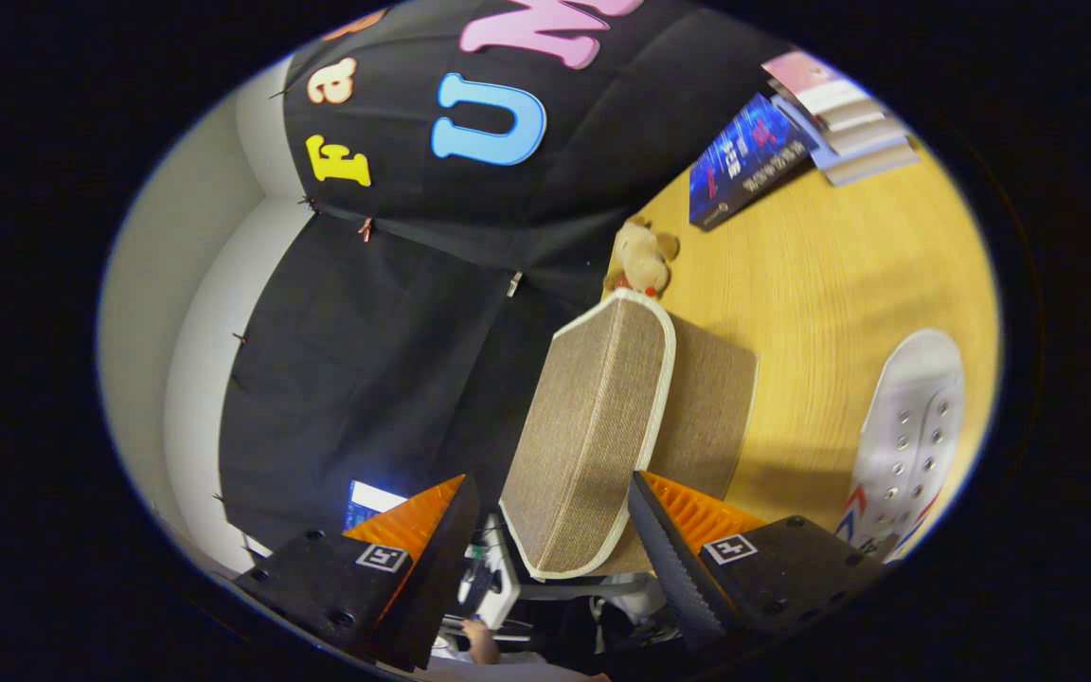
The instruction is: Open the storage box then place both shoes into the box .Put the left shoe in first, then the right shoe, with the right side of both shoes facing outward in a uniform manner.
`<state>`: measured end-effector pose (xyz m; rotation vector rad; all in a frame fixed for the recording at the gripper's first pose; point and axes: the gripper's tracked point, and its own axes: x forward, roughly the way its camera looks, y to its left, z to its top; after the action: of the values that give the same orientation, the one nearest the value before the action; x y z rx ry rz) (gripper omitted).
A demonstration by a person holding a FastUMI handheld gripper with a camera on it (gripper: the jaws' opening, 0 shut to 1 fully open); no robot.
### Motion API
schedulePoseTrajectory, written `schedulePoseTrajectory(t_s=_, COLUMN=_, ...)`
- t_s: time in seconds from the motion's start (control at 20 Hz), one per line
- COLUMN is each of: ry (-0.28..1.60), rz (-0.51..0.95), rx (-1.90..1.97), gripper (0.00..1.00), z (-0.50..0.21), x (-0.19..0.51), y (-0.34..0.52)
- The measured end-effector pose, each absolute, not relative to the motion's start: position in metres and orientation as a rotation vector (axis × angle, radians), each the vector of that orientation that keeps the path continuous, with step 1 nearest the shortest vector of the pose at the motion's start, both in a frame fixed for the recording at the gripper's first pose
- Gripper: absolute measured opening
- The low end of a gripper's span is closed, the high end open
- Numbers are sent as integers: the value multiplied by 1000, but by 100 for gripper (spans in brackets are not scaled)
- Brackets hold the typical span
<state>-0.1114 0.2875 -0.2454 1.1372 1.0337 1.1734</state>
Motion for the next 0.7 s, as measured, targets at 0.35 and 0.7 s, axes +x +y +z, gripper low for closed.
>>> schedulePoseTrajectory(t_s=0.35, ry=1173, rz=1208, rx=1311, gripper=96, z=-275, x=-114, y=327)
schedulePoseTrajectory(t_s=0.7, ry=1236, rz=1263, rx=1402, gripper=73, z=-266, x=-126, y=333)
